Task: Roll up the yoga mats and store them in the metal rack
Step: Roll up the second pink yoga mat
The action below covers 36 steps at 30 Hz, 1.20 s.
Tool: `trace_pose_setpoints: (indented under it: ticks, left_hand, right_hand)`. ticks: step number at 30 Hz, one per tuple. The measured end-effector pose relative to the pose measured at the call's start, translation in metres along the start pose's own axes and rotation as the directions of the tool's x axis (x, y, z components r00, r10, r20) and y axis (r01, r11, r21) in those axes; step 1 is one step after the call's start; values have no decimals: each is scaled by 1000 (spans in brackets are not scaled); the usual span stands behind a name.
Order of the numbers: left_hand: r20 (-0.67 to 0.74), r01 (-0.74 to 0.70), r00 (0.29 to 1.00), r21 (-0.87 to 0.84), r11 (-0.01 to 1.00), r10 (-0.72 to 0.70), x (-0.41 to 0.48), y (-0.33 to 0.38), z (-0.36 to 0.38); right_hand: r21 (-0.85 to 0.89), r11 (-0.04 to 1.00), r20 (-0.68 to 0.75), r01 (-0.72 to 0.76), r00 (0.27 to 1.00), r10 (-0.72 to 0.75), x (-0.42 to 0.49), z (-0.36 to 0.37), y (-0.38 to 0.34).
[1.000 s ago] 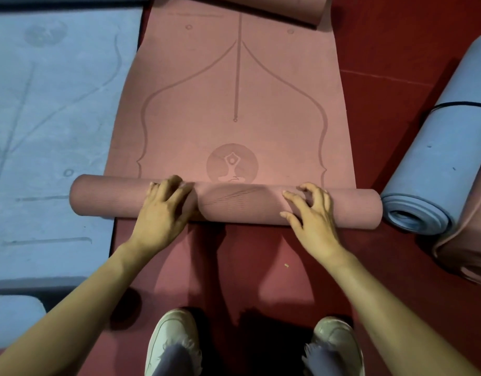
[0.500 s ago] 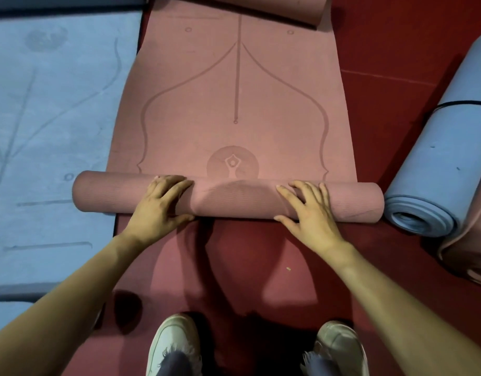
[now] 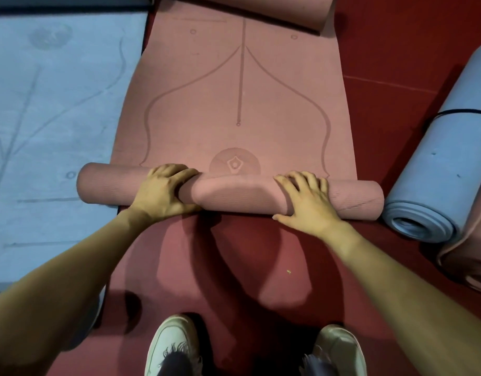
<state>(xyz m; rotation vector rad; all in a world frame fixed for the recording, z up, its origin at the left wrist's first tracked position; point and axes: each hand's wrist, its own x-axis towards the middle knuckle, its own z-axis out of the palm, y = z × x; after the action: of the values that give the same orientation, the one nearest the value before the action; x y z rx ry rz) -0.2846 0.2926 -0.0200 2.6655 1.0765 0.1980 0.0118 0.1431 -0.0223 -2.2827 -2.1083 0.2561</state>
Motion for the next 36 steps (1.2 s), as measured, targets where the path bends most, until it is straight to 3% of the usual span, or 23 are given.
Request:
trace_pose_setpoints:
  ticks: [9, 17, 26, 32, 36]
  left_hand:
    - [-6, 9, 1000, 25, 1000, -8, -1, 6, -4]
    - [-26, -28, 999, -4, 1000, 28, -46, 23, 5]
    - [-35, -51, 998, -35, 998, 50, -93, 38, 14]
    - [-28, 16, 999, -169, 985, -21, -88, 40, 8]
    - [-49, 4, 999, -154, 988, -12, -88, 37, 7]
  right_hand:
    - [86, 995, 97, -59, 994, 51, 9, -18, -3]
    - [143, 989, 111, -46, 993, 30, -39, -15, -11]
    - [153, 988, -8, -11, 1000, 12, -86, 5, -22]
    - [243, 970, -28, -26, 999, 34, -88, 7, -18]
    - [298, 955, -50, -10, 998, 26, -85, 9, -14]
